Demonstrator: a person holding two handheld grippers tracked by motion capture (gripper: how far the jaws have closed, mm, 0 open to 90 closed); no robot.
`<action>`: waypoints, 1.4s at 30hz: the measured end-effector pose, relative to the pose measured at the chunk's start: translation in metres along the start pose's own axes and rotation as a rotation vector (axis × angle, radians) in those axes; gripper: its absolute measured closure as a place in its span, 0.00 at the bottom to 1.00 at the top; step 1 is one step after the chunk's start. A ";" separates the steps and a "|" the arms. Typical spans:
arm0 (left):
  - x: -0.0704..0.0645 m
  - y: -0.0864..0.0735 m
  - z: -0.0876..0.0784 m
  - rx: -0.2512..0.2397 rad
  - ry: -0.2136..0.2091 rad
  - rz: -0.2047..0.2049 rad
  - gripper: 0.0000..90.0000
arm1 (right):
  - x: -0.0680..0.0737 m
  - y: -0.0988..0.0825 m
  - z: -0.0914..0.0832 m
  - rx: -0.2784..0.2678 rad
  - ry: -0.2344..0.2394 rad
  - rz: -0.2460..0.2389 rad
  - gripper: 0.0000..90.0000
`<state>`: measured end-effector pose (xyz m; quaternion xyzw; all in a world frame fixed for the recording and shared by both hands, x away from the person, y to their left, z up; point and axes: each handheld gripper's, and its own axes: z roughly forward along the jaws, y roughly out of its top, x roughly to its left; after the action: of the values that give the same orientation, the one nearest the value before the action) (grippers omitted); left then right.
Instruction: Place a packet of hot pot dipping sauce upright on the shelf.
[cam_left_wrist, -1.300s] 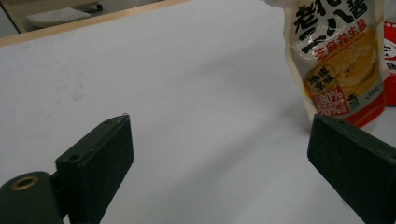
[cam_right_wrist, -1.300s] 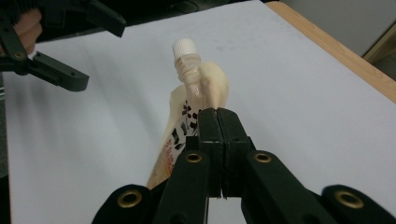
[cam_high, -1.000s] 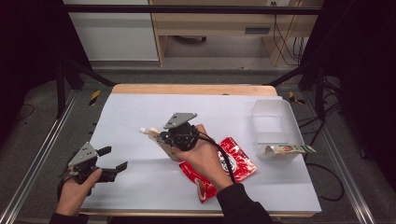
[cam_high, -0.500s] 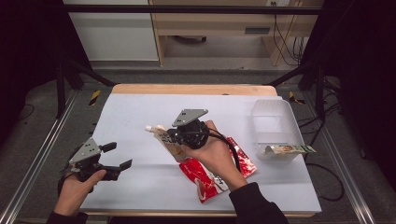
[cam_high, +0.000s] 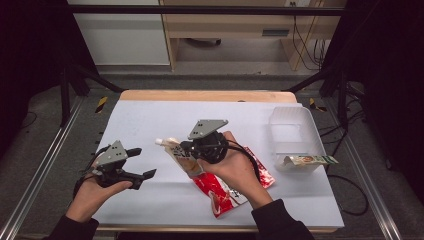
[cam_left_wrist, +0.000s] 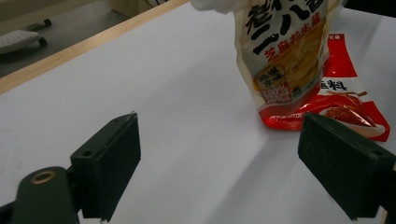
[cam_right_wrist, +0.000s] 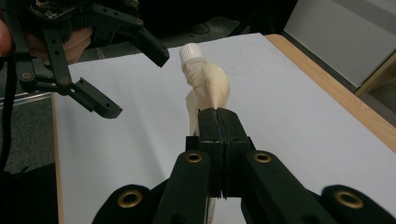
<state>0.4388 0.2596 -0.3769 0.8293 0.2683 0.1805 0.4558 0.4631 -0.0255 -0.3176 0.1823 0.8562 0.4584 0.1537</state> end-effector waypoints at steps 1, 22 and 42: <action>-0.001 0.004 0.000 0.003 -0.002 0.006 0.15 | 0.003 0.000 -0.001 -0.001 0.006 -0.006 1.00; 0.002 0.014 -0.004 -0.004 -0.031 0.035 0.40 | 0.017 0.002 0.004 0.010 0.046 -0.034 1.00; 0.004 0.025 0.006 -0.004 -0.113 0.038 0.67 | 0.025 0.001 0.012 0.016 0.075 -0.043 1.00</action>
<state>0.4520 0.2474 -0.3582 0.8422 0.2260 0.1427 0.4682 0.4469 -0.0047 -0.3256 0.1476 0.8688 0.4545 0.1298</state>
